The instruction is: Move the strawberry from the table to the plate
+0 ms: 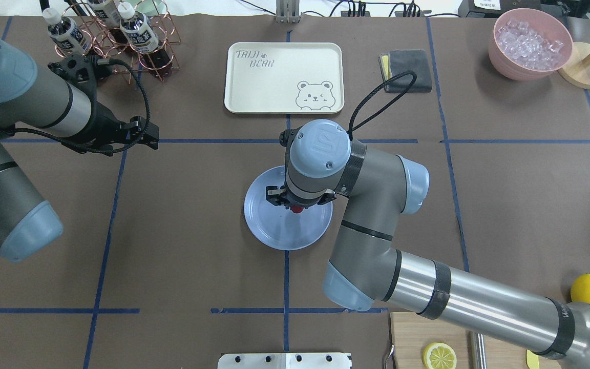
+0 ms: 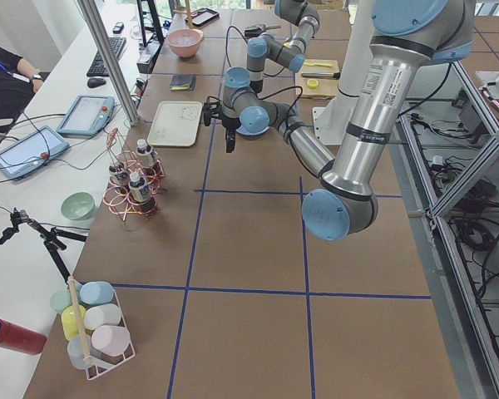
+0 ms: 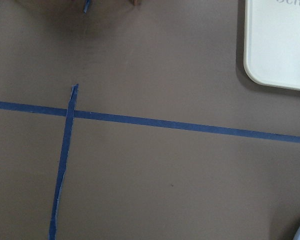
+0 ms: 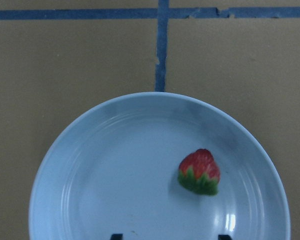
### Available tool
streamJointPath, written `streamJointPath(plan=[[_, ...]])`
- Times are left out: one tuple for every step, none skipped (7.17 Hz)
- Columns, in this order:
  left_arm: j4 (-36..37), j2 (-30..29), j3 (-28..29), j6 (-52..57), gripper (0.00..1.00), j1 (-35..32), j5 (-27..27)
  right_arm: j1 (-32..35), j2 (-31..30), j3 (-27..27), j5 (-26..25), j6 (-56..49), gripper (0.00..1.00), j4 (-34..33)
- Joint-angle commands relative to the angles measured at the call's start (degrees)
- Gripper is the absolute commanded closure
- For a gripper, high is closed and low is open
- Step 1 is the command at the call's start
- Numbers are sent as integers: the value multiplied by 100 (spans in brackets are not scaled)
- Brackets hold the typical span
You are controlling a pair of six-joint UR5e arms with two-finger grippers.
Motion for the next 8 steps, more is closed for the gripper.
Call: streamJointPath(plan=[[0, 0, 4, -6, 0, 0, 0, 48, 43, 59, 21, 9, 0, -16], [0, 0, 4, -6, 0, 0, 0, 92, 52, 120, 30, 9, 0, -51], [0, 0, 4, 3, 0, -9, 0, 197, 69, 251, 108, -34, 0, -347], [0, 17, 4, 81, 0, -35, 0, 459, -9, 549, 362, -130, 0, -776], [9, 166, -14, 500, 0, -244, -44, 853, -79, 830, 686, -697, 0, -1346], [26, 271, -14, 1009, 0, -499, -53, 1310, -271, 1207, 863, -1451, 0, -1874], [27, 490, -22, 1657, 0, -858, -79, 1845, -621, 1533, 1178, -2154, 0, -2114], [35, 753, -23, 2343, 0, -1244, -97, 2459, -1121, 1806, 1634, -2953, 0, -2134]])
